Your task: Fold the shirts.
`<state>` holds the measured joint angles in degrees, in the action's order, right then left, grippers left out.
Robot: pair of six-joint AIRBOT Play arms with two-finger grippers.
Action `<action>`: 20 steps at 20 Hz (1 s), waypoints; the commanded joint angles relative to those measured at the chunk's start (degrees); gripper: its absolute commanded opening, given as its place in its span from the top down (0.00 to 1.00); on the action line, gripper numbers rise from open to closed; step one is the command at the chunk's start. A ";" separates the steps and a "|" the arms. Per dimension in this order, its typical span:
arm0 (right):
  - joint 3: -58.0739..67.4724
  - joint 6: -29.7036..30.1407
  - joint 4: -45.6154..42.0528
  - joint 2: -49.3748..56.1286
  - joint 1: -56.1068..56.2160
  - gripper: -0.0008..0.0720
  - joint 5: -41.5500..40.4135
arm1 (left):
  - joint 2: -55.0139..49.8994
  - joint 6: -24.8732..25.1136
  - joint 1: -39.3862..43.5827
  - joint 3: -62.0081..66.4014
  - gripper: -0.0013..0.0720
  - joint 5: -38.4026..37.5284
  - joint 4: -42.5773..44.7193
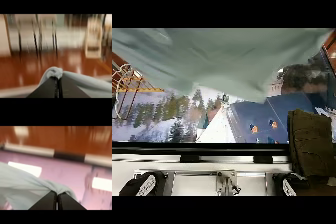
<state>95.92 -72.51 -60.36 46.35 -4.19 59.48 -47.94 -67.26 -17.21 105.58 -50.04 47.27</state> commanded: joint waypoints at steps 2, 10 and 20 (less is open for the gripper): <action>8.31 -0.52 -0.17 -6.27 0.00 0.90 -1.70 | 8.96 -1.44 -0.02 6.69 0.94 4.35 0.48; 8.70 -7.37 -2.64 -2.10 -0.02 0.90 10.95 | 8.20 -6.12 -0.02 0.24 0.94 -12.66 12.50; 0.57 -15.26 -0.44 37.18 0.02 0.90 9.07 | -16.13 -6.05 0.07 -27.98 0.94 -11.58 10.10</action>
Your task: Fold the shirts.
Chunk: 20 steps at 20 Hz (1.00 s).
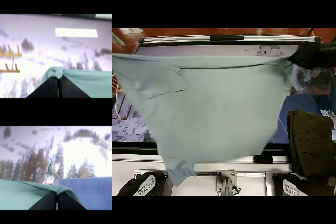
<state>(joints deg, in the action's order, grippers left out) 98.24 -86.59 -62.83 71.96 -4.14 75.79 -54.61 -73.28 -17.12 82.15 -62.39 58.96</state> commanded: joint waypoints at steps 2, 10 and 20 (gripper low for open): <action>-1.75 -1.29 7.28 19.61 -0.02 0.90 -16.24 | -17.81 -0.04 -0.04 -3.58 0.94 3.30 -5.90; -1.77 -1.03 18.16 33.64 2.08 0.90 -30.53 | -36.76 0.61 2.32 -1.73 0.94 9.27 -19.56; -1.77 -1.53 1.36 21.27 -7.39 0.35 -0.90 | -37.59 -15.98 -5.31 5.97 0.55 -18.08 -12.37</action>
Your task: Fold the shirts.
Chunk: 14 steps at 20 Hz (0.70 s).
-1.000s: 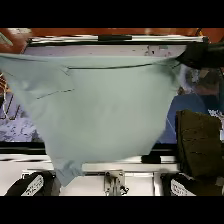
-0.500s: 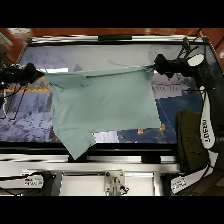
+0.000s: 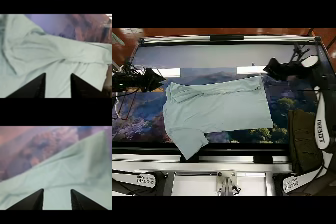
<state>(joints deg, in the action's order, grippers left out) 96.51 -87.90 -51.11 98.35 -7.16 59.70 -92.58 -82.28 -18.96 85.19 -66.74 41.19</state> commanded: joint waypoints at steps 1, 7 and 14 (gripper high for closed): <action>-0.24 -0.57 -15.58 -7.06 -5.73 0.35 21.22 | 1.55 -6.91 -3.63 2.51 0.58 -18.62 12.20; -15.19 7.65 -28.81 -15.76 -7.21 0.35 36.94 | 14.03 3.69 -3.91 -27.36 0.44 -22.58 22.67; -22.01 7.56 -20.55 -16.85 -8.33 0.35 28.89 | 16.39 9.94 -14.40 -38.60 0.44 -16.31 14.12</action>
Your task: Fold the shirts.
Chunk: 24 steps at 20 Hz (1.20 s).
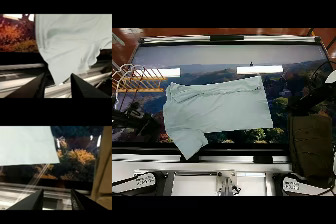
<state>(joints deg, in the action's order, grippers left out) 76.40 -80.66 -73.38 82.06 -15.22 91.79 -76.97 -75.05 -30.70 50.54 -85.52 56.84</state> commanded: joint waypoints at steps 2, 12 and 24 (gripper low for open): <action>-1.90 0.11 2.19 -0.57 -0.24 0.35 -5.29 | 0.42 3.37 -1.81 -5.40 0.45 6.32 -1.57; -1.90 0.11 2.47 -0.57 -0.26 0.35 -6.23 | -1.38 4.96 4.39 -9.68 0.47 17.68 -1.64; -12.50 6.49 11.06 2.60 -0.26 0.10 -4.81 | -0.02 6.58 8.22 -11.37 0.94 20.74 -5.49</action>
<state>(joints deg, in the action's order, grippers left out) 68.64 -77.43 -65.19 83.31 -15.51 87.31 -77.91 -69.58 -22.70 38.68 -63.51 52.27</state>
